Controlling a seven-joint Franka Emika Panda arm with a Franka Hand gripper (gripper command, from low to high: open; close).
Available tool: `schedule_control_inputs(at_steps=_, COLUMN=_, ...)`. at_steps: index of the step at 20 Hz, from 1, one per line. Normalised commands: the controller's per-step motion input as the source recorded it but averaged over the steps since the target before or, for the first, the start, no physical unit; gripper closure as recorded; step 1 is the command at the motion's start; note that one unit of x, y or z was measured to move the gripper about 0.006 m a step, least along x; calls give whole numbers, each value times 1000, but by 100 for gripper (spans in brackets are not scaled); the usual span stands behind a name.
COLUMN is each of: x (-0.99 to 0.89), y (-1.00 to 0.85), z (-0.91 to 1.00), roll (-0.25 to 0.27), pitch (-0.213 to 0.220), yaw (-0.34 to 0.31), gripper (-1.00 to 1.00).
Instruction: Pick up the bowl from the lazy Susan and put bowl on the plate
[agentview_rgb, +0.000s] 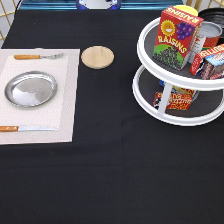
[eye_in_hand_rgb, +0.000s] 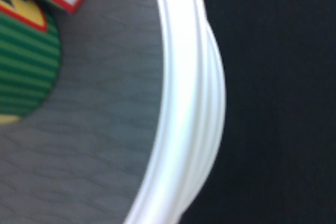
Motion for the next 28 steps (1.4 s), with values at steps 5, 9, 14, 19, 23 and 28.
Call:
schedule_control_inputs(at_steps=5, x=381, y=340, z=25, roll=145, pitch=-8, yaw=-73, gripper=-100)
schedule_control_inputs(at_steps=9, x=231, y=428, z=0, roll=114, pitch=-57, yaw=-41, gripper=-100)
schedule_control_inputs(at_steps=14, x=111, y=312, z=-2, roll=146, pitch=-116, yaw=-4, gripper=-100)
schedule_control_inputs(at_steps=19, x=60, y=34, z=-153, roll=224, pitch=-107, yaw=-18, gripper=-100)
schedule_control_inputs(at_steps=23, x=39, y=-106, z=-321, roll=241, pitch=-51, yaw=-35, gripper=-100)
schedule_control_inputs(at_steps=28, x=6, y=-86, z=-374, roll=152, pitch=-26, yaw=-41, gripper=-100)
